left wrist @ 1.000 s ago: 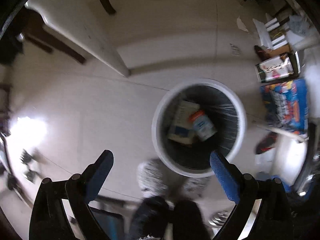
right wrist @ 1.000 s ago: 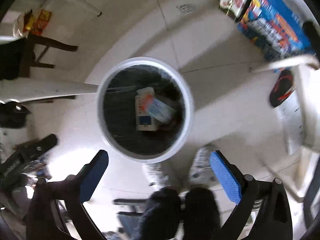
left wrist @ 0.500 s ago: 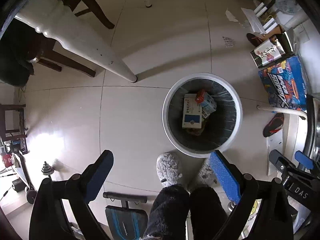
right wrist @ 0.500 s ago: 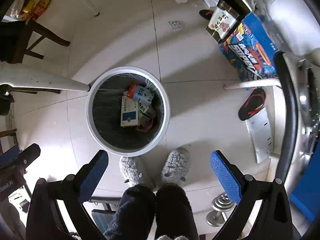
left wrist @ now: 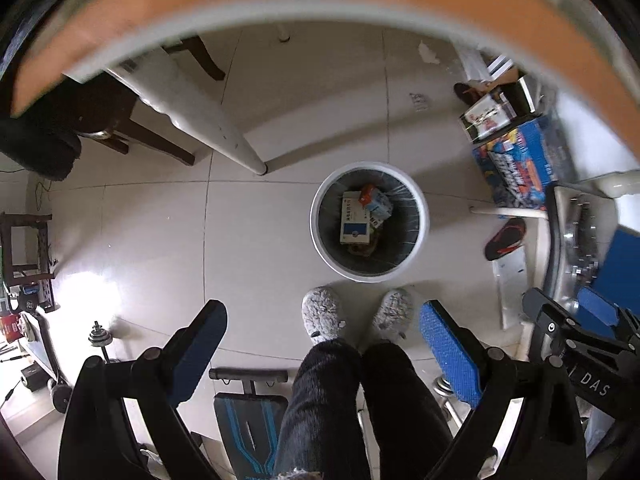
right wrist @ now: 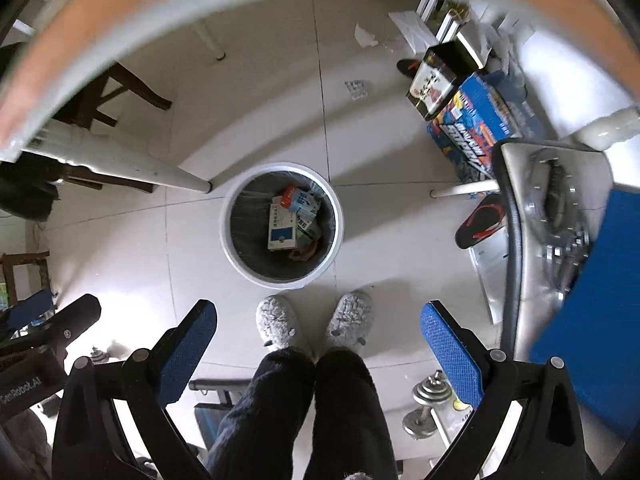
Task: Collect trash
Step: 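Move both tools back over the table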
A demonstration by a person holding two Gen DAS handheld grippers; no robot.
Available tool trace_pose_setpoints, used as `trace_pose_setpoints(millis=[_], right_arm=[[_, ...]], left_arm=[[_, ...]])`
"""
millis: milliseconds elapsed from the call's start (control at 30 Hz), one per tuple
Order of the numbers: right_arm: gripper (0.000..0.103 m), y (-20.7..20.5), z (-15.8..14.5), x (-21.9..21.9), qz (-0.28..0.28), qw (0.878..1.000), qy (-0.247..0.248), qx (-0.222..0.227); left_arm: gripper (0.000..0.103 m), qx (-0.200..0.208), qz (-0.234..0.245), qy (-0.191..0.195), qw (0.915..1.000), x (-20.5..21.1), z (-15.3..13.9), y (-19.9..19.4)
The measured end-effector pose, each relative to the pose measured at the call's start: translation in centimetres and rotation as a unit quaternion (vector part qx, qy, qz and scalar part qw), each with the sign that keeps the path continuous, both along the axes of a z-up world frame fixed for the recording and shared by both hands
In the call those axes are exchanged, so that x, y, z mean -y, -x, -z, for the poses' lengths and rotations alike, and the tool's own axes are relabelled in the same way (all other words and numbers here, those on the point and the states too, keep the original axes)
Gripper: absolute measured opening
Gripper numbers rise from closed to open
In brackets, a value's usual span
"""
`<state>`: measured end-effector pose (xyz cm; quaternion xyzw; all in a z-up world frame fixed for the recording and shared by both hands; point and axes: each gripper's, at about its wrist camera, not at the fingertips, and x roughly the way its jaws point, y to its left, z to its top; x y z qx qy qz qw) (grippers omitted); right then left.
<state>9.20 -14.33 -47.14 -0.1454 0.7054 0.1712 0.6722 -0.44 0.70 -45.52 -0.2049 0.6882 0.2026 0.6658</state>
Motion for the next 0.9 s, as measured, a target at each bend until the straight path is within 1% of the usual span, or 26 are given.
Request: trace_pose_setpoints(millis=[200, 233, 267, 300, 367, 433, 533, 600, 633, 667, 767, 833, 900], right_arm=[[0.103, 0.8, -8.8, -0.2, 0.02, 1.0, -0.022, 0.001], [0.103, 0.7, -10.1, -0.4, 0.026, 0.999, -0.027, 0.001], [0.103, 0.5, -11.9, -0.7, 0.033, 0.999, -0.035, 0.001], [0.103, 0.3, -12.9, -0.9, 0.038, 0.998, -0.041, 0.001], [0.103, -0.8, -15.6, -1.5, 0.05, 0.997, -0.057, 0.008], [0.103, -2.4, -17.9, -2.2, 0.062, 0.996, -0.067, 0.015], [0.103, -6.2, -20.5, -2.9, 0.072, 0.994, -0.077, 0.028], [0.103, -9.5, -22.0, -3.4, 0.072, 0.994, -0.073, 0.037], [0.103, -10.9, -22.4, -3.6, 0.071, 0.994, -0.073, 0.039], [0.103, -12.9, -22.8, -3.6, 0.071, 0.994, -0.072, 0.04], [0.103, -19.7, -23.3, -4.2, 0.058, 0.996, -0.059, 0.043], [0.103, -23.8, -23.1, -4.6, 0.053, 0.996, -0.05, 0.046], [0.103, -29.4, -22.4, -5.3, 0.047, 0.997, -0.042, 0.049]], left_arm=[[0.099, 0.014, -0.006, -0.003, 0.9999, -1.0, -7.9, 0.5], [0.099, 0.025, -0.005, -0.008, 0.9997, -1.3, -9.7, 0.2], [0.099, 0.034, -0.004, -0.013, 0.9993, -1.4, -10.8, -0.1], [0.099, 0.044, -0.003, -0.021, 0.9988, -1.6, -12.1, -0.5], [0.099, 0.069, -0.001, -0.037, 0.9969, -2.1, -14.8, -1.8], [0.099, 0.086, -0.002, -0.047, 0.9951, -2.8, -16.7, -3.4], [0.099, 0.108, 0.0, -0.06, 0.9923, -3.9, -19.1, -6.7], [0.099, 0.123, 0.017, -0.083, 0.9888, -4.2, -20.6, -10.1], [0.103, 0.129, 0.025, -0.099, 0.9864, -4.4, -21.3, -11.9], [0.103, 0.133, 0.031, -0.108, 0.9848, -4.8, -21.8, -13.1], [0.103, 0.137, 0.028, -0.119, 0.9829, -6.5, -22.8, -17.8], [0.103, 0.137, 0.022, -0.122, 0.9829, -7.5, -22.7, -21.7], [0.103, 0.125, 0.011, -0.126, 0.984, -8.4, -22.2, -25.9]])
